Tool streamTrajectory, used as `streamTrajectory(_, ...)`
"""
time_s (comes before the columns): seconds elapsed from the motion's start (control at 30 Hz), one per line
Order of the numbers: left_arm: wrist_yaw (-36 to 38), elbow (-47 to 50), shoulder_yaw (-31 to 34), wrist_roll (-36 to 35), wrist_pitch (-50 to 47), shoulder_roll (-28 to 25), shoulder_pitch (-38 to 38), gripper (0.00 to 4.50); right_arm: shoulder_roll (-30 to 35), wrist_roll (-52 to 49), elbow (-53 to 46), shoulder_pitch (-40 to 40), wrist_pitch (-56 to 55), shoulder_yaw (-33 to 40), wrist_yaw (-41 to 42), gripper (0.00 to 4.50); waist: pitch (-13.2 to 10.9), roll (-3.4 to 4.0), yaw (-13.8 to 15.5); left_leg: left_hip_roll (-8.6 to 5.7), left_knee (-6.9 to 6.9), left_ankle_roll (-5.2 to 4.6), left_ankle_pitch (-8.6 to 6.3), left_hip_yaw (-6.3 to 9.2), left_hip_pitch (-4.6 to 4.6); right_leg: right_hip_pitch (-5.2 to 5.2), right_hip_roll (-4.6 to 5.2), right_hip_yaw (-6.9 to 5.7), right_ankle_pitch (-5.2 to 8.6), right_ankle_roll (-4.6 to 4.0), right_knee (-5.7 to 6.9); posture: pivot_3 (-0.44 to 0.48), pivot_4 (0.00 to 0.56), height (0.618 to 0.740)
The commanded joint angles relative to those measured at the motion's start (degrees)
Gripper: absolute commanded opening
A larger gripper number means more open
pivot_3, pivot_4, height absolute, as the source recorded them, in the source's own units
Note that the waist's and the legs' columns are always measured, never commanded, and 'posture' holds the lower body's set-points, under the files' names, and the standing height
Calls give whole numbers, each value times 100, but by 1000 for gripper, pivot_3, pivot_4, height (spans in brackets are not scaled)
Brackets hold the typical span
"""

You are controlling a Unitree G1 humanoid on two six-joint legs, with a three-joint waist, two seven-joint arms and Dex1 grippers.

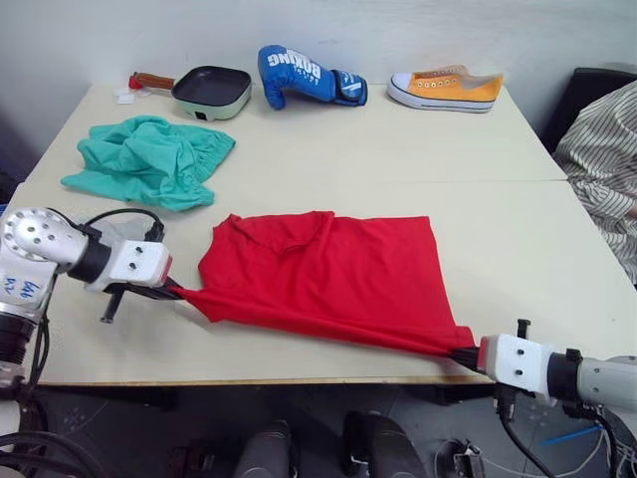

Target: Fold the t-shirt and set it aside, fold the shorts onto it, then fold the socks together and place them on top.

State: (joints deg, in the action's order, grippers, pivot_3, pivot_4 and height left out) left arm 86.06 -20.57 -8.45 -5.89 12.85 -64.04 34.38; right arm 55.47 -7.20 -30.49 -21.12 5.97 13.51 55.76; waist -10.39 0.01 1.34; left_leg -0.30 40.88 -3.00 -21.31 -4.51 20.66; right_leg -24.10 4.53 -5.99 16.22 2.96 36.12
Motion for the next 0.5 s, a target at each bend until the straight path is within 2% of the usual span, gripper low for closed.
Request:
streamTrajectory(0.03, 367, 150, -72, 140, 233, -166, -90, 40, -35, 146, 165, 43, -121, 25, -69, 0, 0, 0, 1, 0, 0, 0, 0, 0, 0, 0, 0, 0, 0, 0, 0, 0, 150, 740)
streamTrajectory(0.13, 56, 174, -158, 321, 526, -66, -292, 40, -115, 228, 125, 55, -145, -127, -163, 0, 0, 0, -5, 0, -2, -1, -1, 0, -1, 0, 0, 1, 0, 0, -1, 0, 150, 740)
streamTrajectory(0.23, -149, 252, -148, 279, 351, 153, -421, 40, -208, 67, -15, -5, 19, -142, -155, 0, -1, 1, 2, 0, -5, -1, -1, 0, 0, 0, 0, 0, 0, -1, -2, 0, 150, 740)
streamTrajectory(0.27, -229, 202, -143, 314, 357, 236, -400, 241, -216, 40, -57, -49, 55, -135, -126, 0, -1, 1, 10, 0, -2, -1, -1, 0, 0, 0, 0, 0, 0, -1, -1, 0, 150, 740)
streamTrajectory(0.37, -584, -258, -151, 620, 982, 457, -122, 950, -200, 14, -135, -199, 142, -32, -80, 600, -1, 1, 22, 0, 1, -6, -2, 2, 0, 5, 1, -1, 0, 0, -3, 0, 150, 740)
streamTrajectory(0.43, -689, -530, -112, 654, 1268, 578, 92, 1655, -180, -41, -161, -315, 166, 109, -23, 1327, -2, -2, 16, 0, 1, -7, -3, 2, 0, 6, 1, -2, 0, 0, -4, 0, 150, 740)
streamTrajectory(0.5, -614, -622, 12, 361, 1018, 725, 299, 2310, -232, -242, -216, -386, 285, 312, 8, 2048, -2, -1, 13, 0, 0, -6, -3, 2, -1, 6, 0, -3, 0, 0, -4, 0, 150, 740)
